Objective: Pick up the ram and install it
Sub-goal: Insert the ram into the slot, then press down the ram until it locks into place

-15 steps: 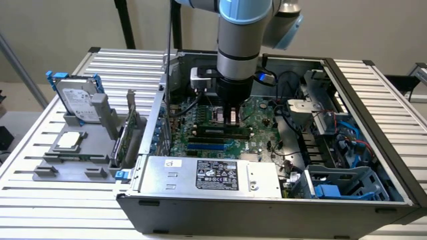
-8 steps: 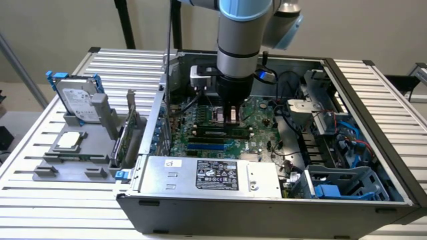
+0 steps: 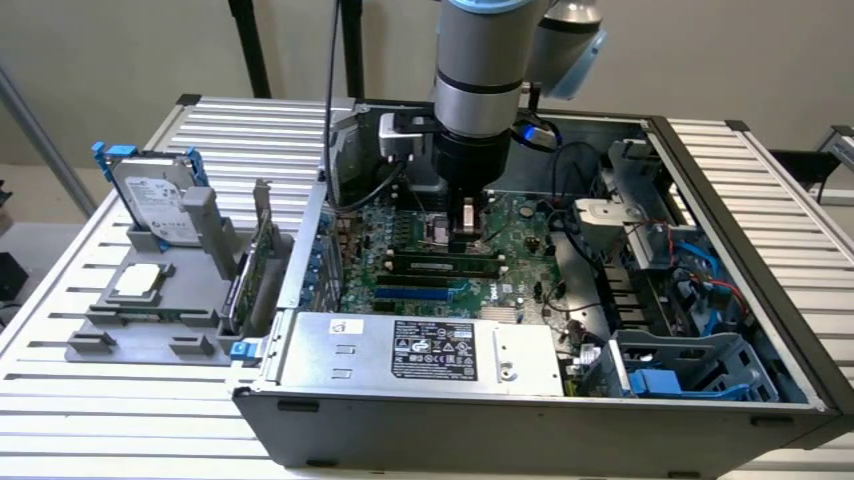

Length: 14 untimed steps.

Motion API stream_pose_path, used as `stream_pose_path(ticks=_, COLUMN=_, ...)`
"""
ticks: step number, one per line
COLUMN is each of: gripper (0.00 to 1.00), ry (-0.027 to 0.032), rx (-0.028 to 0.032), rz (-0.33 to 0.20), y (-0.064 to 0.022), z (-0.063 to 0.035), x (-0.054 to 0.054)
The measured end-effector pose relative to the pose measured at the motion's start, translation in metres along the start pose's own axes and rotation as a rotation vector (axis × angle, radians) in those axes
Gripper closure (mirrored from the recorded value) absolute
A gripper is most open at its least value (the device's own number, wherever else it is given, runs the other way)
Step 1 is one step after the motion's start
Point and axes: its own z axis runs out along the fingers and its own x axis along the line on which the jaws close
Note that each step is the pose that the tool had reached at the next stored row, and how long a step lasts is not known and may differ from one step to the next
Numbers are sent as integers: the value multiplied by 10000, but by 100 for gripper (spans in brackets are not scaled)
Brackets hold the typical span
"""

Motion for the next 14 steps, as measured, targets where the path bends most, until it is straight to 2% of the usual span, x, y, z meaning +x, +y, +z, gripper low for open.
stream_pose_path(ticks=14, gripper=89, ry=1, rx=0, rz=0, y=0, z=0, x=0)
